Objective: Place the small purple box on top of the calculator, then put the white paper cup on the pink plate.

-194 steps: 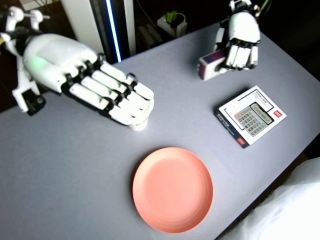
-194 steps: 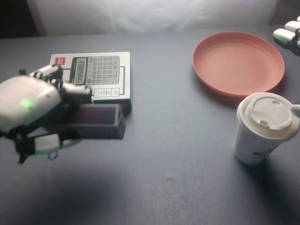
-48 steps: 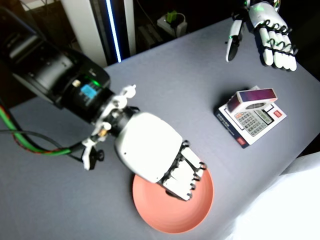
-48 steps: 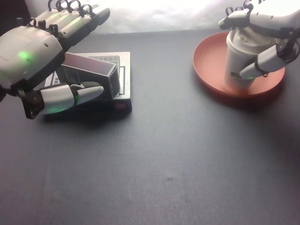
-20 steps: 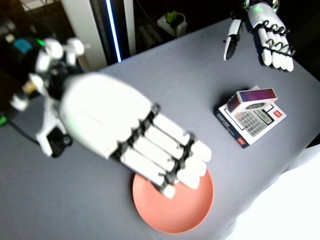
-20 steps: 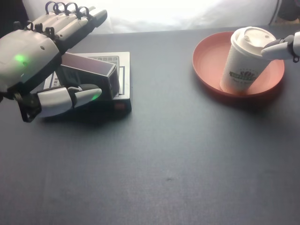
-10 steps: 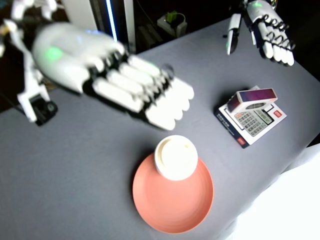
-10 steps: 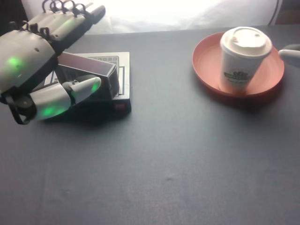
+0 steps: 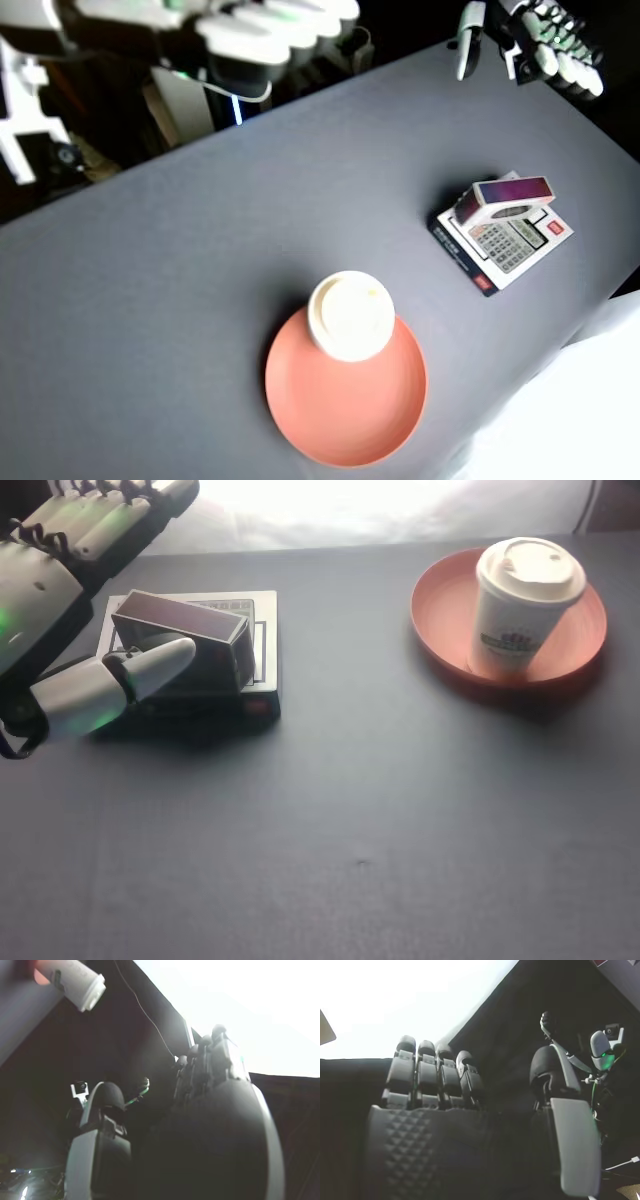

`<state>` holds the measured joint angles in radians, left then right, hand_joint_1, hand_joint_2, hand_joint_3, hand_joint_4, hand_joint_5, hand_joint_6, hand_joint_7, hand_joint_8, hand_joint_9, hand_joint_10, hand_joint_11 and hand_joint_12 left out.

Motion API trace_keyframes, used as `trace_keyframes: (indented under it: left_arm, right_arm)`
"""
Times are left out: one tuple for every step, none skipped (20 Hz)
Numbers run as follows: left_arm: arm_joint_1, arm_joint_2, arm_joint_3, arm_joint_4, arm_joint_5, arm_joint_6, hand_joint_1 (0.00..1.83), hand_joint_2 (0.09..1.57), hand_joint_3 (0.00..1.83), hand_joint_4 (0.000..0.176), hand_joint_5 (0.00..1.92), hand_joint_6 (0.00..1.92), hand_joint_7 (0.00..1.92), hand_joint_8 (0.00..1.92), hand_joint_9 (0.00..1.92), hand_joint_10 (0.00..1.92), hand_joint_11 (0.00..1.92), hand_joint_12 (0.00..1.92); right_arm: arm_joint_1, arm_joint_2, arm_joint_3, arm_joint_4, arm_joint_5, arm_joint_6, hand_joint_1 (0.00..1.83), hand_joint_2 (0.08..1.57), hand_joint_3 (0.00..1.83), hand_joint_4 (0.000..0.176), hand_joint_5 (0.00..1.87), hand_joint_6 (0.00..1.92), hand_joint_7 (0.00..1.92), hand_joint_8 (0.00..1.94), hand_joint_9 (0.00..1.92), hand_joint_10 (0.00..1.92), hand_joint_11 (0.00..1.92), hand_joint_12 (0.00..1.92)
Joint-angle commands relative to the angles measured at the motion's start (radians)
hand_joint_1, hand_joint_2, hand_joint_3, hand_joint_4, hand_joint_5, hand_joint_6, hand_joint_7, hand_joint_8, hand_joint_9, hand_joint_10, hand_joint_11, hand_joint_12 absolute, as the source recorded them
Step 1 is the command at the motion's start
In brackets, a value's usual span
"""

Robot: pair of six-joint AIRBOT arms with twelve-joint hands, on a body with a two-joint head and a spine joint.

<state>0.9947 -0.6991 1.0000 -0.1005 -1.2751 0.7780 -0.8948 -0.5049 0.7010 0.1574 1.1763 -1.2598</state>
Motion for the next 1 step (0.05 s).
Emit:
trace_keyframes:
  left_arm:
    - [-0.003, 0.013, -0.009, -0.011, -0.195, 0.001, 0.43, 1.32, 0.00, 0.100, 0.00, 0.00, 0.00, 0.00, 0.00, 0.00, 0.00, 0.00]
  right_arm:
    - [-0.001, 0.014, -0.005, 0.019, 0.203, -0.006, 0.42, 1.21, 0.00, 0.004, 0.00, 0.00, 0.00, 0.00, 0.00, 0.00, 0.02, 0.01]
